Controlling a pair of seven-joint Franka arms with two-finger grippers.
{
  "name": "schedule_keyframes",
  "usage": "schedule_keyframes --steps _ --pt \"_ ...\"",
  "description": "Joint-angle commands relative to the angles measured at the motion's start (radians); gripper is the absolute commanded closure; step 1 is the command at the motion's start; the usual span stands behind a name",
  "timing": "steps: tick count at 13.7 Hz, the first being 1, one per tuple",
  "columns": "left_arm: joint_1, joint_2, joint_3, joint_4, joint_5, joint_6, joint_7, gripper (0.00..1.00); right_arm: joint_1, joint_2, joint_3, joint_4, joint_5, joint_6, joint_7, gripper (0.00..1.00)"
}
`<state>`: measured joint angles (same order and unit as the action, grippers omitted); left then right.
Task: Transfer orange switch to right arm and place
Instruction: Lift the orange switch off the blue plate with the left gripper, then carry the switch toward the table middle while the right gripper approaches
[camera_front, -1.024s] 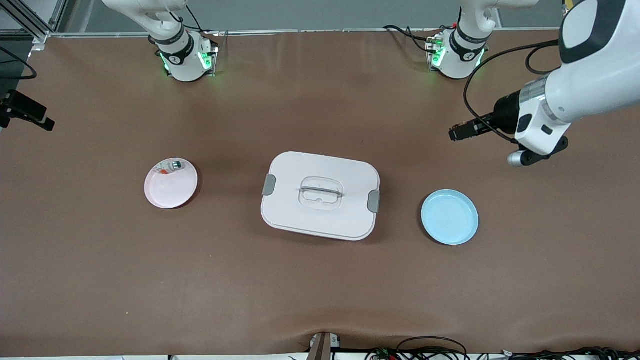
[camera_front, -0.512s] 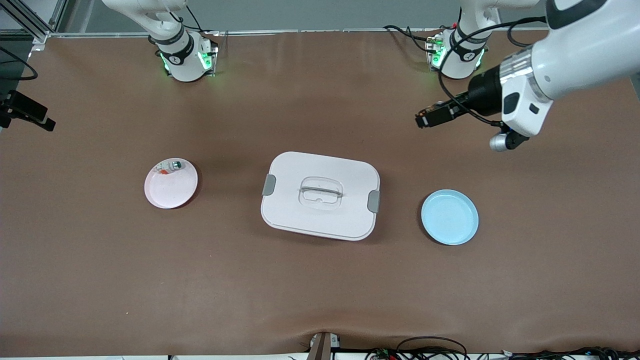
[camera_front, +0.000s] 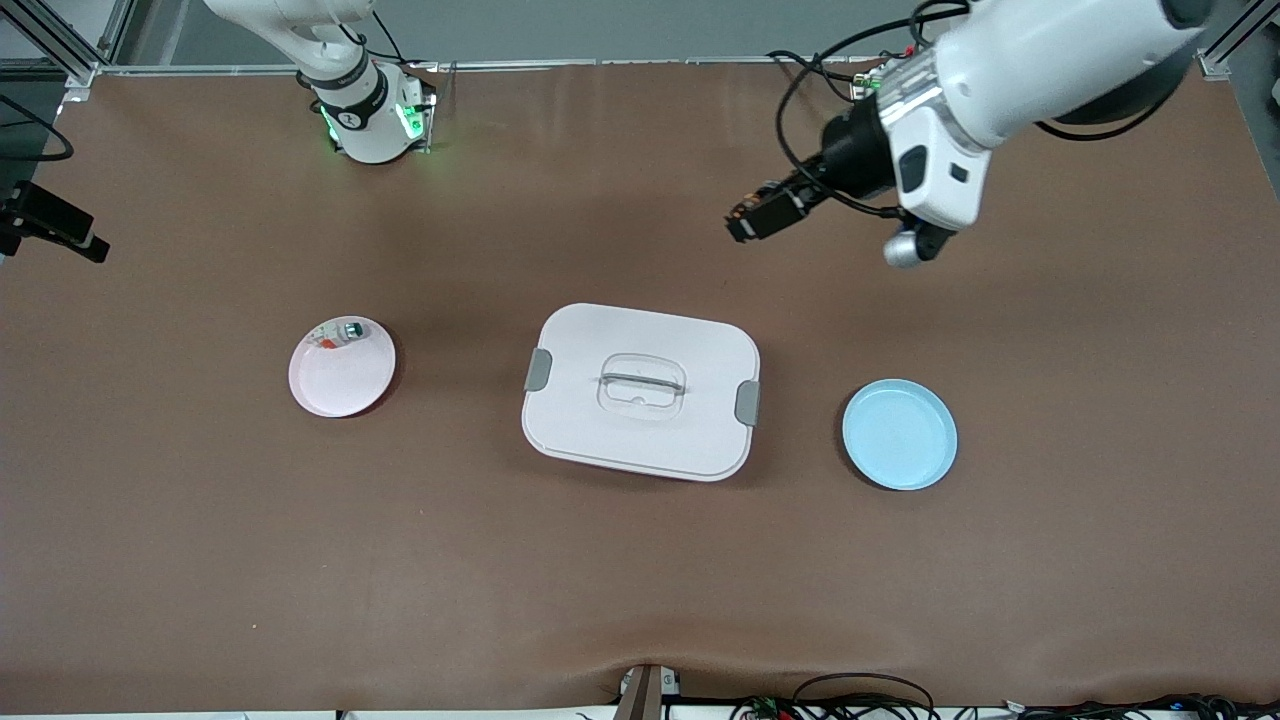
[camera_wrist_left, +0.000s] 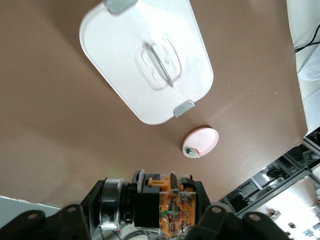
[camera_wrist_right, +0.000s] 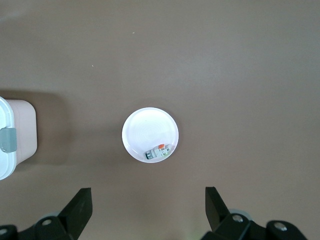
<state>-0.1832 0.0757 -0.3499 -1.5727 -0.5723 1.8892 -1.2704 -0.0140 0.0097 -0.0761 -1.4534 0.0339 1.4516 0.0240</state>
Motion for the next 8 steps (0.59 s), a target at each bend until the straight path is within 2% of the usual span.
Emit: schedule_keyframes --steps 1,3,8 --pt "0.001 0.032 -0.067 0.025 -0.011 0.079 -0.151 0.60 -0.011 -0.025 0.007 -0.025 0.000 0.009 0.010 0.00" --pt "-0.036 0.058 -0.101 0.025 0.005 0.155 -0.243 0.60 -0.012 -0.025 0.007 -0.025 0.001 0.009 0.011 0.00" --pt "-0.160 0.127 -0.103 0.023 0.035 0.280 -0.404 0.60 -0.027 -0.020 0.009 -0.022 0.004 0.026 0.011 0.00"
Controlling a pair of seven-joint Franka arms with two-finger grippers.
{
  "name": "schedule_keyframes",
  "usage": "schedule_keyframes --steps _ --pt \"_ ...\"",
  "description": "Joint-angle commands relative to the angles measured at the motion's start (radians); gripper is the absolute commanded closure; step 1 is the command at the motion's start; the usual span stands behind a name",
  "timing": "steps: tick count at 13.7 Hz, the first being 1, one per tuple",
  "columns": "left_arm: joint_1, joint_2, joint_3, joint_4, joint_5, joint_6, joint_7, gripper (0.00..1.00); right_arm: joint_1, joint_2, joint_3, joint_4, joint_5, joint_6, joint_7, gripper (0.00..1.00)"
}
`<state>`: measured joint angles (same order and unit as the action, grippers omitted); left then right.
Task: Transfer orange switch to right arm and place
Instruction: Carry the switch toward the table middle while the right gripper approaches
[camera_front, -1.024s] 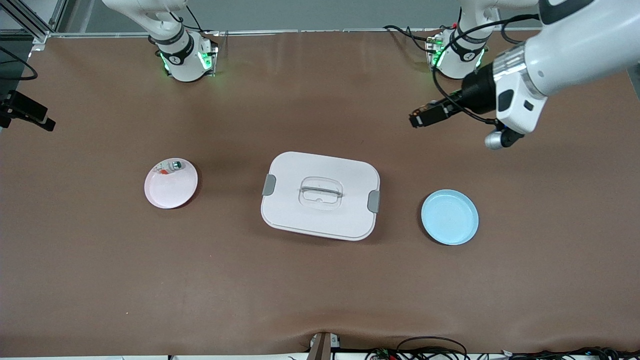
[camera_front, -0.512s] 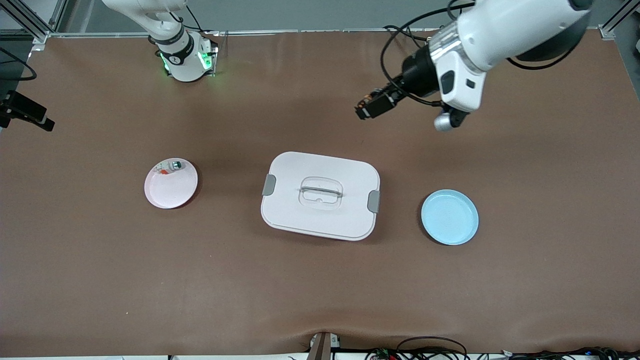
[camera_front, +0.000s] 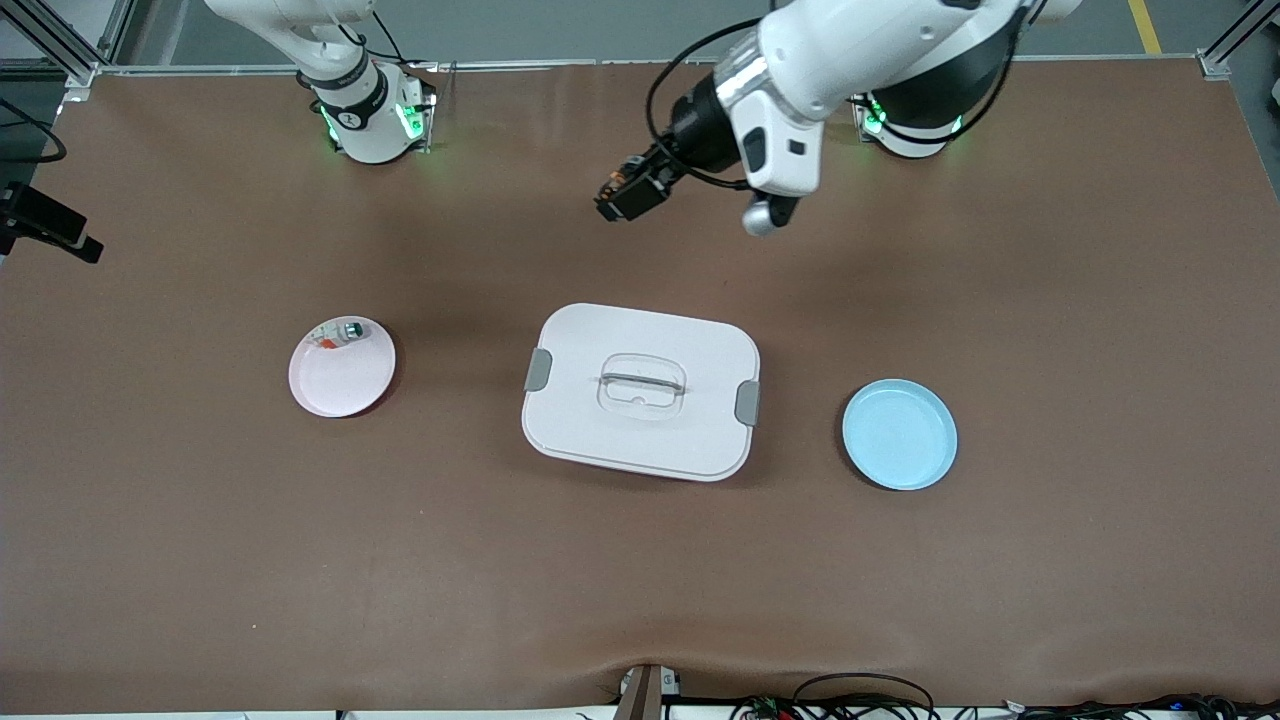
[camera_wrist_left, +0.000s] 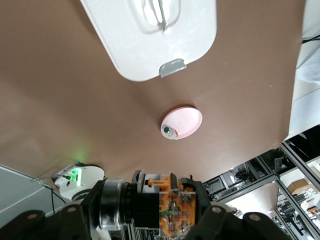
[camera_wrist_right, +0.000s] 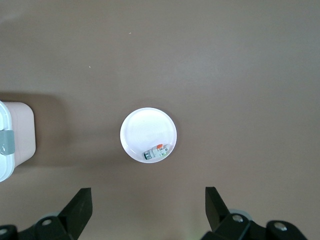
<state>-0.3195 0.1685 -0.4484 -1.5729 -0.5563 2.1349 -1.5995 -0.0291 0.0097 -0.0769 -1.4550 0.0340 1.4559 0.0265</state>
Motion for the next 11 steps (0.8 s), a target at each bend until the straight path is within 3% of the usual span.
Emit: schedule_keyframes --steps 1,6,11 --pt "-0.033 0.046 -0.004 0.025 0.022 0.063 -0.139 0.60 -0.006 -0.019 0.012 -0.016 0.015 0.053 0.010 0.00" --pt "-0.076 0.094 -0.004 0.027 0.018 0.145 -0.400 0.60 -0.011 -0.013 0.014 -0.008 0.083 0.055 0.027 0.00" --pt "-0.115 0.170 0.000 0.034 0.022 0.192 -0.489 0.60 0.021 -0.002 0.016 0.005 0.086 0.063 0.024 0.00"
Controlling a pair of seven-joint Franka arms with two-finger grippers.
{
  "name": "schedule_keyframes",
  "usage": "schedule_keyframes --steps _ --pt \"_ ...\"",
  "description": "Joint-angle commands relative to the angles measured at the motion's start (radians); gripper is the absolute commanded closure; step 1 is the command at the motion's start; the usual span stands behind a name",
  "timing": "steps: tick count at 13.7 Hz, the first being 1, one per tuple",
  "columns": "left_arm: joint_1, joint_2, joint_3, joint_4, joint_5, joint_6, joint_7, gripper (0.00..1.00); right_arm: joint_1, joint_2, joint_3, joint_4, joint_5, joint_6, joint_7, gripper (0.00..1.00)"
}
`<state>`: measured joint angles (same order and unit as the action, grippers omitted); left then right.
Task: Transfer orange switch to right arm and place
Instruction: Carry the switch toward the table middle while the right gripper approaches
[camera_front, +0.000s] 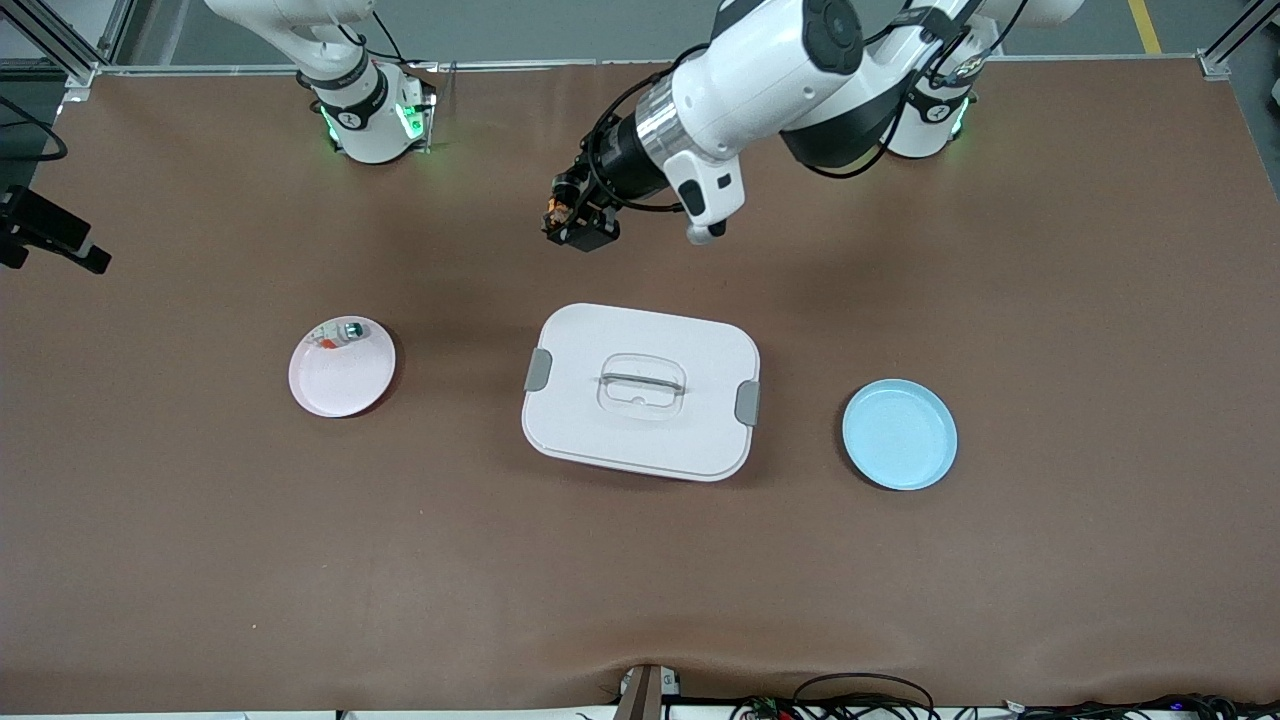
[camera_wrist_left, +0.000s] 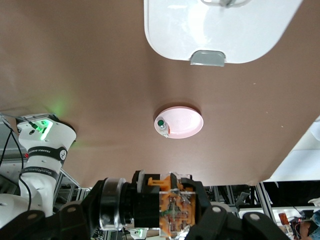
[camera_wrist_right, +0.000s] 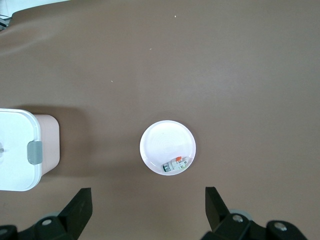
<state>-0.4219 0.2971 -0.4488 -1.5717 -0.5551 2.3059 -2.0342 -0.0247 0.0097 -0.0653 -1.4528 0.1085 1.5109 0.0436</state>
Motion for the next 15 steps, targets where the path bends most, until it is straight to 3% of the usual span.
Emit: schedule_keyframes --steps 1,3,5,10,13,15 --pt "-0.035 0.051 0.004 0.050 0.033 0.023 -0.072 0.60 0.032 0.007 0.004 0.002 0.011 0.009 0.006 0.00" --pt "-0.046 0.059 0.006 0.053 0.069 0.023 -0.089 0.60 0.057 0.009 0.005 -0.008 0.014 0.005 0.002 0.00" --pt "-0.048 0.060 0.006 0.053 0.073 0.023 -0.092 0.60 0.080 0.006 0.004 -0.053 0.119 0.023 0.012 0.00" --pt "-0.046 0.053 0.006 0.055 0.073 0.023 -0.098 0.60 0.121 -0.121 0.007 -0.374 0.397 0.273 0.079 0.00" --pt "-0.044 0.050 0.006 0.055 0.073 0.023 -0.103 0.60 0.231 -0.166 0.009 -0.420 0.445 0.357 0.220 0.00" --pt "-0.044 0.048 0.006 0.055 0.073 0.023 -0.103 0.60 0.304 -0.203 0.009 -0.475 0.523 0.464 0.254 0.00"
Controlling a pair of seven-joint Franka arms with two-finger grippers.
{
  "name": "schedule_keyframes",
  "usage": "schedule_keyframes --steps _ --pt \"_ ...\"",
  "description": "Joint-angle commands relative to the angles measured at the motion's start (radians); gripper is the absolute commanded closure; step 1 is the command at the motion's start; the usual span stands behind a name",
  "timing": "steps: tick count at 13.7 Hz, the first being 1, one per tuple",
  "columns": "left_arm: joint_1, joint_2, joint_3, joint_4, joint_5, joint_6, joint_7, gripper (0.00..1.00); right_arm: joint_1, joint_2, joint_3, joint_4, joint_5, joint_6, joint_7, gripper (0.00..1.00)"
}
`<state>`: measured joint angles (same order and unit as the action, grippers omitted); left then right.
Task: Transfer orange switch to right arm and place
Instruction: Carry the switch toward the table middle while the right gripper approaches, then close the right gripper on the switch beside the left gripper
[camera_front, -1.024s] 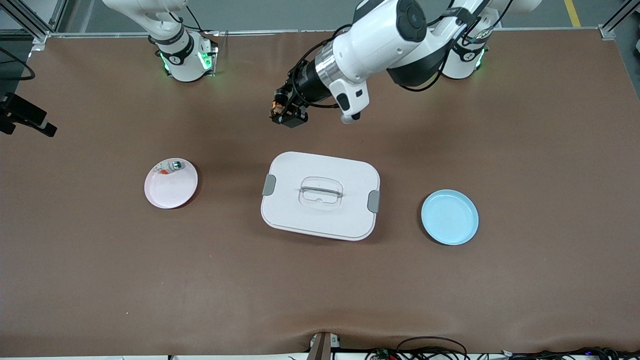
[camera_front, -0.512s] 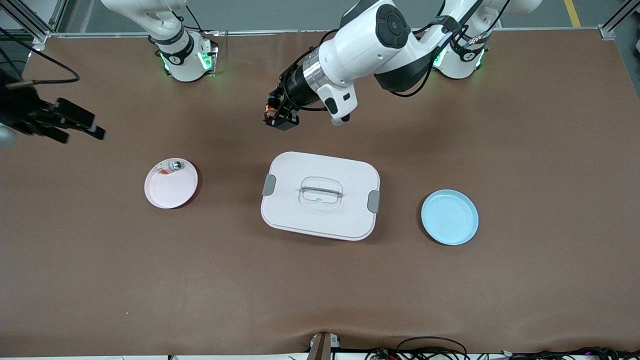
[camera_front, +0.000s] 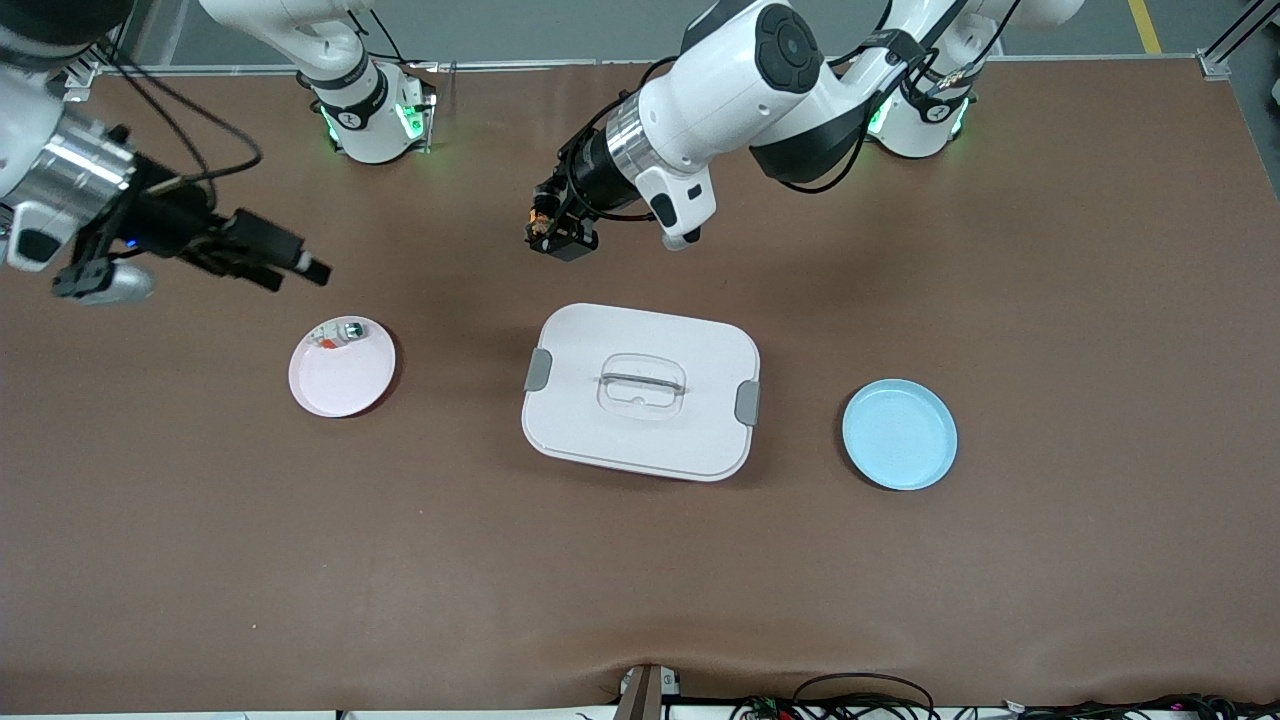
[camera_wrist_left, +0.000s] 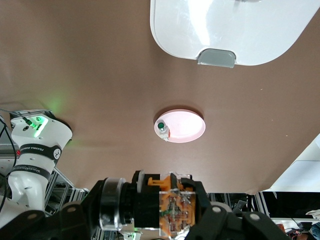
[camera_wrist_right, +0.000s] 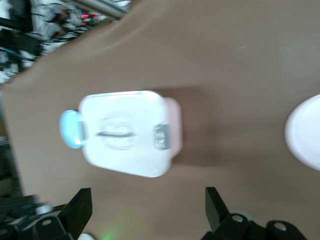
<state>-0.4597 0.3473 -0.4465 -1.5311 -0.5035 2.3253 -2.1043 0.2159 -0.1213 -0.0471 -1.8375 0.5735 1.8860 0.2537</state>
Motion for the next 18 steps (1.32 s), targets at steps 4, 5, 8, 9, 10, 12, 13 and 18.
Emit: schedule_keyframes --steps 4,5,8,9,10,12,13,18 --pt "-0.002 -0.005 0.003 0.014 0.022 0.003 -0.033 0.60 0.212 -0.097 -0.008 -0.176 0.094 0.275 0.081 0.00" --pt "-0.004 -0.007 0.003 0.014 0.022 0.003 -0.034 0.60 0.247 -0.097 -0.008 -0.196 0.121 0.322 0.088 0.00" --pt "-0.002 -0.007 0.003 0.014 0.020 0.003 -0.034 0.60 0.299 -0.089 -0.008 -0.210 0.126 0.337 0.088 0.00" --pt "0.000 -0.008 0.003 0.014 0.020 0.003 -0.033 0.60 0.315 -0.086 -0.008 -0.212 0.126 0.335 0.088 0.00" --pt "0.001 -0.013 0.003 0.012 0.020 0.003 -0.033 0.60 0.326 -0.080 -0.008 -0.212 0.126 0.335 0.088 0.00" --pt "0.001 -0.014 0.003 0.012 0.020 0.003 -0.033 0.60 0.342 -0.072 -0.007 -0.212 0.128 0.329 0.090 0.00" --pt "0.001 -0.014 0.003 0.012 0.020 0.003 -0.033 0.60 0.352 -0.070 -0.008 -0.216 0.128 0.332 0.090 0.00" --pt "0.007 -0.019 0.003 0.009 0.020 0.003 -0.033 0.60 0.369 -0.069 -0.008 -0.232 0.128 0.341 0.088 0.00"
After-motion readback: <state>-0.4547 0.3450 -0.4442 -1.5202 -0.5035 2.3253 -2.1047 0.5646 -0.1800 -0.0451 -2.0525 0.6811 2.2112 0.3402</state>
